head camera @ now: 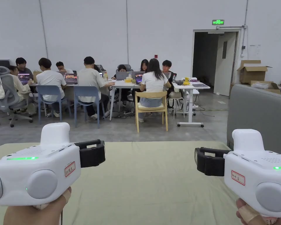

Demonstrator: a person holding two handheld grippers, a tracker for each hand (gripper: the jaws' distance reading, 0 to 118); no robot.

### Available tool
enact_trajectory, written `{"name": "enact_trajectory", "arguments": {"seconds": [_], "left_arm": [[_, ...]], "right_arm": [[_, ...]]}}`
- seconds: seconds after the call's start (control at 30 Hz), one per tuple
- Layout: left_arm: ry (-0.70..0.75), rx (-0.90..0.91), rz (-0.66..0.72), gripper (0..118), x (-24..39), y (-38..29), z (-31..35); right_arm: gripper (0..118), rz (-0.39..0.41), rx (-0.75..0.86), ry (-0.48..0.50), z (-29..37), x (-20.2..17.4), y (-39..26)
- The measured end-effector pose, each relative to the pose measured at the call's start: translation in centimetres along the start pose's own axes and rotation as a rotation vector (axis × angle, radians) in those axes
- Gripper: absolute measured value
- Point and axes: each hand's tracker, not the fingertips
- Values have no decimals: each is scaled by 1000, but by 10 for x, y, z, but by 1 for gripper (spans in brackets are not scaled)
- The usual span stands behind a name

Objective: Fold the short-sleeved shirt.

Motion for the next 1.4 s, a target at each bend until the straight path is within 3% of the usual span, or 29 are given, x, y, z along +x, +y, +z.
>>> {"name": "enact_trajectory", "arguments": {"seconds": [0.13,0.27,0.93,1.4], "left_arm": [[9,13,-10,118,4,2,0],[8,30,-4,118,4,3,9],[19,50,-40,118,2,5,14],[21,32,-22,118,-4,-1,13]], "right_arm": [[118,5,-7,-33,1,-6,1],[118,66,-21,-83,-2,-13,-5],[118,52,-36,-84,-5,-22,-2],[118,-21,-45,-79,-4,-15,2]]}}
